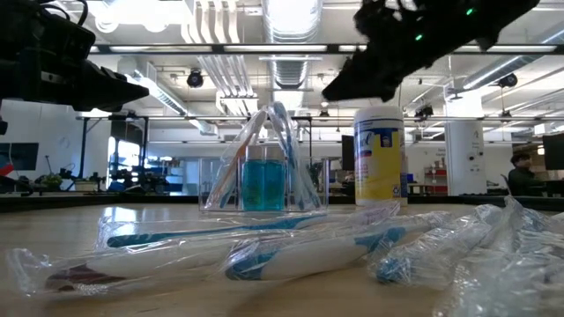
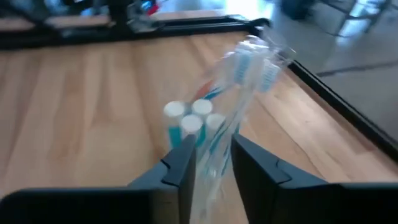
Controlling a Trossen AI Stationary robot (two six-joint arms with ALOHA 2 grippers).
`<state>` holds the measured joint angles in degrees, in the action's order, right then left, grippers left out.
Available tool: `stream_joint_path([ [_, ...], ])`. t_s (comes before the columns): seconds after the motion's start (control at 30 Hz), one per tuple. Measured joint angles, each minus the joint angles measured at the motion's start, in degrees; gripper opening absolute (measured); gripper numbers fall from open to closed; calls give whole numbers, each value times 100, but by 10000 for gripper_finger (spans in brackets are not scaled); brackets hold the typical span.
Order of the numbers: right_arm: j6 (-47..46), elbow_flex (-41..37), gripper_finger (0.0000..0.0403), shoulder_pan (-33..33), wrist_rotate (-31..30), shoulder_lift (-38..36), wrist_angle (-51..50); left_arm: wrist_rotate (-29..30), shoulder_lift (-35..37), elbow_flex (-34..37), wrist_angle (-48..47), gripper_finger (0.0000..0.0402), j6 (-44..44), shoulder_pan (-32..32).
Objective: Pick & Place toothbrushing station
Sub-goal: Put the blue toothbrush into the transparent organizer
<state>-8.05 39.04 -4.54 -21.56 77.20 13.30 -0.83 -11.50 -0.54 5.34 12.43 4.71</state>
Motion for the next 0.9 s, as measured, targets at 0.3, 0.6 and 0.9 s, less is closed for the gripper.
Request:
stream_joint_path([
  [0.3,865,-1149,11,206,2045,-2242,899,-15,1,0,2,10,96,0],
  [0.6,491,-2725,8,314,1986,-4100,1771,-538,-1,0,-8,10,-14,7],
  [0.9,352,-3609,8,304,1705,-5312,1849,-343,-5,-278,387,4,-1356,125],
])
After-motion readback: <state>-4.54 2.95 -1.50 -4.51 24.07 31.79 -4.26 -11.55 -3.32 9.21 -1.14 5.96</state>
